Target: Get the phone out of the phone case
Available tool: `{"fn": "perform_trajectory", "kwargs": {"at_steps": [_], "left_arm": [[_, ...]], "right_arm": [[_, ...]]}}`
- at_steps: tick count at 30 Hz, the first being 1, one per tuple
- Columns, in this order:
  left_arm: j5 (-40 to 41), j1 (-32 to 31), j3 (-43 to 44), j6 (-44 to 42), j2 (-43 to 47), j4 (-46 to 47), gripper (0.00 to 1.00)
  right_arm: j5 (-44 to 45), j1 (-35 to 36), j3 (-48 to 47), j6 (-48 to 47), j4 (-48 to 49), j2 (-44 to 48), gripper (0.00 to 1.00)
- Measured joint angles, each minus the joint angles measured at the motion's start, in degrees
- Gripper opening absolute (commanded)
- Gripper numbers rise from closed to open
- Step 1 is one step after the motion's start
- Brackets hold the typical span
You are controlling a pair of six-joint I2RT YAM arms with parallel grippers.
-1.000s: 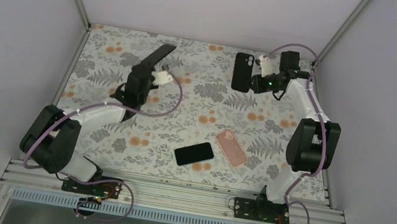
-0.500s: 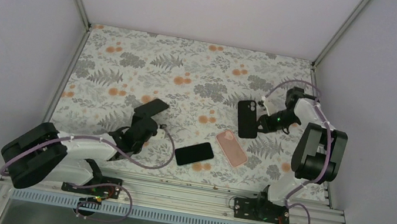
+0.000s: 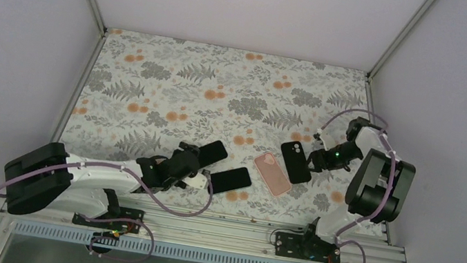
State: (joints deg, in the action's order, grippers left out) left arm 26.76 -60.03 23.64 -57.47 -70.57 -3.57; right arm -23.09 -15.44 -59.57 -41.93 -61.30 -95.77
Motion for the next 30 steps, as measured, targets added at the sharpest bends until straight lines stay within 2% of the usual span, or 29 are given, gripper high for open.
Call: {"fn": "perform_trajectory", "kwargs": {"at_steps": [7,12,15,17,20,23,27,30], "left_arm": [[-7.21,-0.68,2.6,1.68,3.5,-10.21,1.0],[-13.73,7.65,13.27,1.73,8.07,-16.85,1.0],[-18.29,15.47,21.24,1.57,9.77,-17.35,1.0],[-21.59,23.08,28.09,1.79,8.52,-17.53,1.0],[-26.58,34.4,38.47,4.39,3.52,-18.88,1.0],[-36.87,50.16,48.81,10.27,-3.04,-20.39,1.0],[-46.73,65.75,49.79,16.59,-4.66,-21.29,1.0],[-52.35,71.21,47.6,20.74,-4.42,-21.42,1.0]], "right_arm": [[2.54,-2.21,-4.98,-0.63,-1.55,4.72,1.0],[-1.75,-2.23,-14.99,-1.14,-4.35,8.04,1.0],[-6.84,-2.21,-22.58,0.31,-4.15,10.45,1.0],[-10.01,-2.21,-24.94,2.95,-1.22,13.57,1.0],[-13.46,-2.19,-24.24,8.09,5.09,19.67,1.0],[-16.72,-2.19,-19.04,13.66,14.27,26.25,1.0],[-18.71,-2.16,-10.05,19.5,23.82,30.42,1.0],[-18.32,-2.16,-5.6,22.05,27.26,29.49,1.0]]}}
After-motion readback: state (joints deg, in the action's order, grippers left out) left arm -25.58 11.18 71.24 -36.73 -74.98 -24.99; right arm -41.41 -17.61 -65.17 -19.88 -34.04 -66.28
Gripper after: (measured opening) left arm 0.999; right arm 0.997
